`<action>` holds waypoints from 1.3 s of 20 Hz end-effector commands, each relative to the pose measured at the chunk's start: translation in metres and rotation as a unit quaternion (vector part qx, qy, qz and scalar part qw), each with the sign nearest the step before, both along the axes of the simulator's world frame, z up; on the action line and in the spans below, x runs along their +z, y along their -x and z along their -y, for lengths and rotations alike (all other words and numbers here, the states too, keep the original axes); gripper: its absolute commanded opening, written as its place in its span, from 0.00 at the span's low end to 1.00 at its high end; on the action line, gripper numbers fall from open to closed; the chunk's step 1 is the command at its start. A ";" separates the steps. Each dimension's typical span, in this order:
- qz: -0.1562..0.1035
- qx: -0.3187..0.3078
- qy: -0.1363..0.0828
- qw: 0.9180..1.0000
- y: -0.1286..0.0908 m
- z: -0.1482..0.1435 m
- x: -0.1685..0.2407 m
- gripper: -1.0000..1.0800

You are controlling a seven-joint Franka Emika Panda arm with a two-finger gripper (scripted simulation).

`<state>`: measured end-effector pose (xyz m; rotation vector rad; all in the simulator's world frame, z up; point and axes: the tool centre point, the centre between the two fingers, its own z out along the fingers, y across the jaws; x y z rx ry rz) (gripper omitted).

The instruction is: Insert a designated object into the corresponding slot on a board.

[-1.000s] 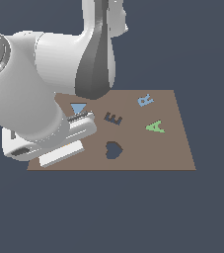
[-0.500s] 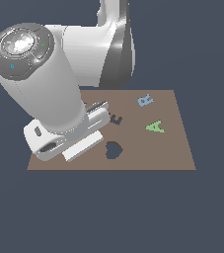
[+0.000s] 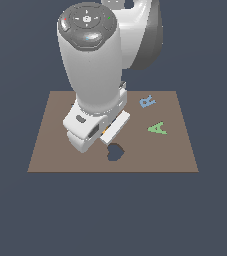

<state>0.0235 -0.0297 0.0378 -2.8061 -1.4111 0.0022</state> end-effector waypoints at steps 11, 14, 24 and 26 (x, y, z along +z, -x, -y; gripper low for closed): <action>0.000 0.110 0.000 0.994 0.042 -0.034 0.002 0.00; 0.000 0.116 0.000 0.993 0.044 -0.035 0.002 0.00; 0.000 0.115 0.000 0.993 0.044 -0.034 -0.008 0.00; 0.000 0.115 0.000 0.993 0.044 -0.034 -0.008 0.96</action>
